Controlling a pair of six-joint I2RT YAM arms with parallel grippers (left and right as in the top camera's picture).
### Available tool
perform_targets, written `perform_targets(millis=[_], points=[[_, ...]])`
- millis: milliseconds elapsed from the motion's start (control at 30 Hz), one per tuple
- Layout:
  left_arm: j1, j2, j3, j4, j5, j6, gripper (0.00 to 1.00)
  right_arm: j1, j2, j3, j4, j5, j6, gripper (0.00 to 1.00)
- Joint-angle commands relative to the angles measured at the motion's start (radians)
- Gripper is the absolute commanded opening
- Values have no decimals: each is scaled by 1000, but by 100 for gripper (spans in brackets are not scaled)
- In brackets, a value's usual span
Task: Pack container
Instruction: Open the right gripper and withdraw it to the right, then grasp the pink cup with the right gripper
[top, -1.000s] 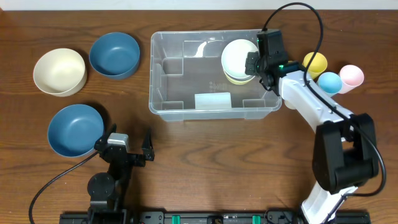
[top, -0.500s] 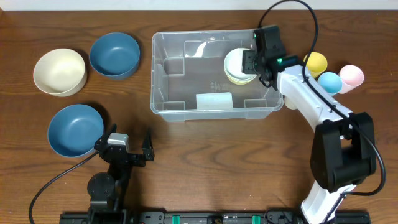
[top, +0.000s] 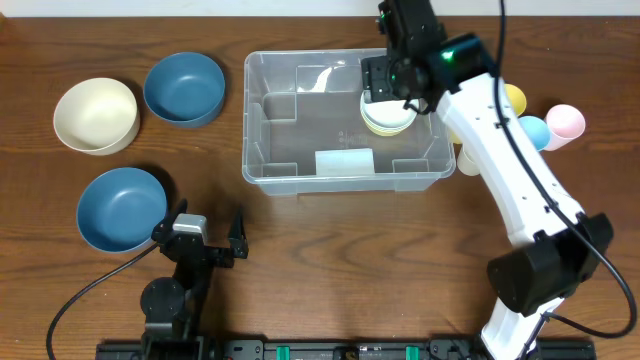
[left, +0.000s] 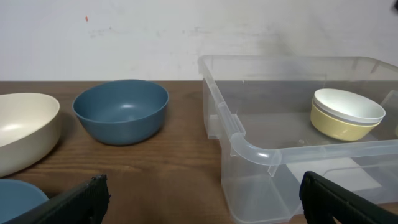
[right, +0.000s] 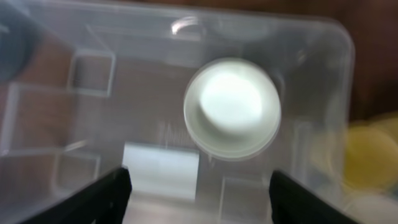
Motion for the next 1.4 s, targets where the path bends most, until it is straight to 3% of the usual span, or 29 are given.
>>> perform_targets(millis=[0,233,667,967,1367], points=[[5,1,-19,-32,11,6,98,-28,10,93,-93,5,102,75],[5,1,-19,-32,11,5,98,-160,-21,135,-235,6,138,80],[5,1,-19,-32,11,6,98,-641,-21,77,-265,8,172,84],[5,1,-19,-32,11,5,98,-872,-20,-163,-72,-50,150,77],[5,1,-19,-32,11,5,98,-881,-16,-440,274,-37,149,74]])
